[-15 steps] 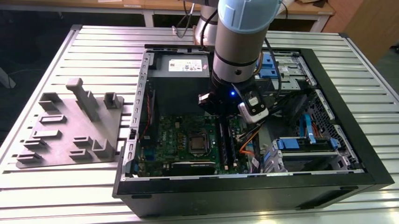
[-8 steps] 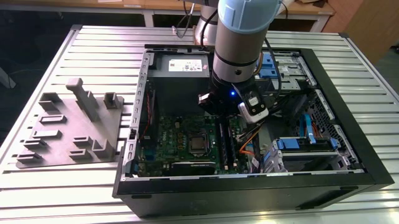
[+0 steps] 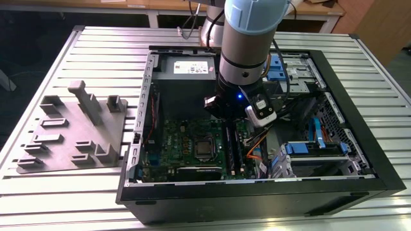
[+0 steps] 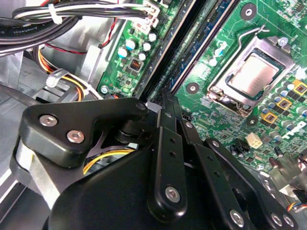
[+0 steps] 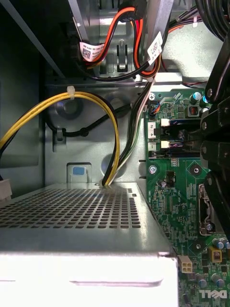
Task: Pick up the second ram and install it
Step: 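Press down the second ram until it locks into place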
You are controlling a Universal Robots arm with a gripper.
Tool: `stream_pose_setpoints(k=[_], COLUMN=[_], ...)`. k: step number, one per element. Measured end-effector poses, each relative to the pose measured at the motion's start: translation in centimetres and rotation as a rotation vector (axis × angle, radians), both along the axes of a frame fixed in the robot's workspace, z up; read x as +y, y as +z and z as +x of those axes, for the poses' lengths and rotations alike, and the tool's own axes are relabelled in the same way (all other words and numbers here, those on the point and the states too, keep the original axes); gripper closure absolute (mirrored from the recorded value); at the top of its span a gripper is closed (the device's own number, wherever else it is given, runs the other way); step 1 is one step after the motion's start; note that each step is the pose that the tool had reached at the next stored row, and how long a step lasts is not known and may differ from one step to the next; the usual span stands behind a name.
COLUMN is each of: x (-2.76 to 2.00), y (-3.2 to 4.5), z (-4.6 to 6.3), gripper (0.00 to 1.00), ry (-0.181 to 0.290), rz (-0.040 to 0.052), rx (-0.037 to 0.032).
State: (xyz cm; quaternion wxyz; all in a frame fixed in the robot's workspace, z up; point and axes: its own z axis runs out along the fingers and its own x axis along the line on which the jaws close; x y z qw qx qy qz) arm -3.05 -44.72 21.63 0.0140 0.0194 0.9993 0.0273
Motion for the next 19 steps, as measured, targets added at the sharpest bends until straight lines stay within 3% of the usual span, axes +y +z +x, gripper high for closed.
stream_pose_setpoints(k=[6,14,19], x=[0.01,0.00,-0.05], y=[0.18,1.67,1.68], z=[0.0,0.0,0.0], gripper=[0.93,0.93,0.93], ry=[0.000,0.000,0.000], rz=[0.0013,0.0000,-0.0003], rx=[-0.0006,0.0000,0.0000])
